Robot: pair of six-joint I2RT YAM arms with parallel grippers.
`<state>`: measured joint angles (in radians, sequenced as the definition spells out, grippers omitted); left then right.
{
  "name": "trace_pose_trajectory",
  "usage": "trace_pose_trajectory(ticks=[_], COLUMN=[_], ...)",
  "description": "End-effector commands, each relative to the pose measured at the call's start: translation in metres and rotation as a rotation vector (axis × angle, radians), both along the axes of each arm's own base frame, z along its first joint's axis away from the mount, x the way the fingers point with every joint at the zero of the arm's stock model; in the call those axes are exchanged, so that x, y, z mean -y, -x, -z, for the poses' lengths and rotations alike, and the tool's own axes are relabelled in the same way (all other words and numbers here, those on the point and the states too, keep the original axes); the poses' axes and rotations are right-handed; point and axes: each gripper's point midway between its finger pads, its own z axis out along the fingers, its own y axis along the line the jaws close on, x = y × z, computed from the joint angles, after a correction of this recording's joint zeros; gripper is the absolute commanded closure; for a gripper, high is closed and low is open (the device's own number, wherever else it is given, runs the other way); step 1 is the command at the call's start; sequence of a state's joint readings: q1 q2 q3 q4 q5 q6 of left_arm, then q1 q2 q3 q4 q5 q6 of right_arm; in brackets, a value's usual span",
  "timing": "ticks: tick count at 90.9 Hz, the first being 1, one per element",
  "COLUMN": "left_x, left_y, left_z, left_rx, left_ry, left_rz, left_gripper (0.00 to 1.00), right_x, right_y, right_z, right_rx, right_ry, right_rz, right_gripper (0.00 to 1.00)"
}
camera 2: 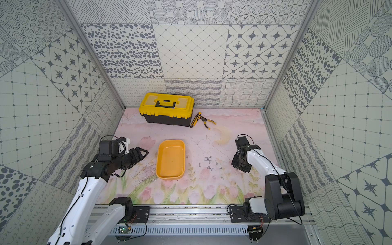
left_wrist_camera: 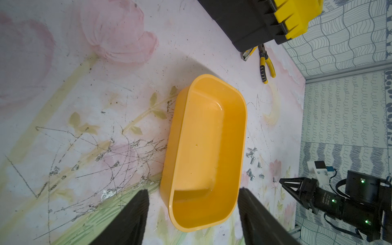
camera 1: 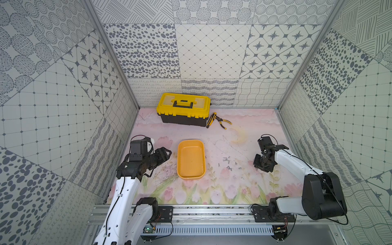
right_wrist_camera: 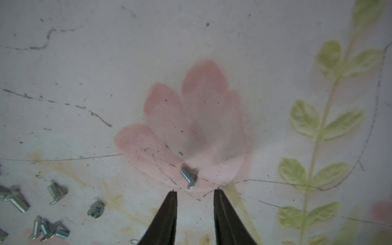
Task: Put the screws on the desktop into the storage box
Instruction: Pick up the screw from the center of the board.
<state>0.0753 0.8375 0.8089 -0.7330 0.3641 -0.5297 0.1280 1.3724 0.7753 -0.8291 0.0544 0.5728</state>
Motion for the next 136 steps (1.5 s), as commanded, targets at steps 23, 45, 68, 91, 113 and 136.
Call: trace_pose_trajectory(ticks=[23, 45, 68, 91, 113, 136], left_x=[0.006, 0.005, 0.004, 0.004, 0.004, 0.003], left_y=[0.002, 0.002, 0.002, 0.002, 0.002, 0.003], left_z=[0.003, 0.004, 0.003, 0.002, 0.004, 0.004], left_rx=[-0.021, -0.025, -0.023, -0.02, -0.027, -0.029], left_ry=[0.027, 0.022, 0.02, 0.02, 0.021, 0.018], left_rz=[0.026, 0.022, 0.018, 0.018, 0.017, 0.014], left_gripper=[0.3, 0.29, 0.29, 0.29, 0.29, 0.29], right_x=[-0.008, -0.008, -0.013, -0.018, -0.02, -0.022], right_y=[-0.011, -0.008, 0.0, 0.002, 0.005, 0.005], right_z=[0.011, 0.014, 0.021, 0.027, 0.032, 0.031], right_rx=[-0.022, -0.036, -0.073, -0.103, -0.13, -0.125], right_ry=[-0.051, -0.056, -0.061, -0.065, -0.057, -0.068], right_rz=[-0.064, -0.061, -0.064, -0.082, -0.091, -0.1], right_gripper=[0.68, 0.68, 0.72, 0.76, 0.77, 0.88])
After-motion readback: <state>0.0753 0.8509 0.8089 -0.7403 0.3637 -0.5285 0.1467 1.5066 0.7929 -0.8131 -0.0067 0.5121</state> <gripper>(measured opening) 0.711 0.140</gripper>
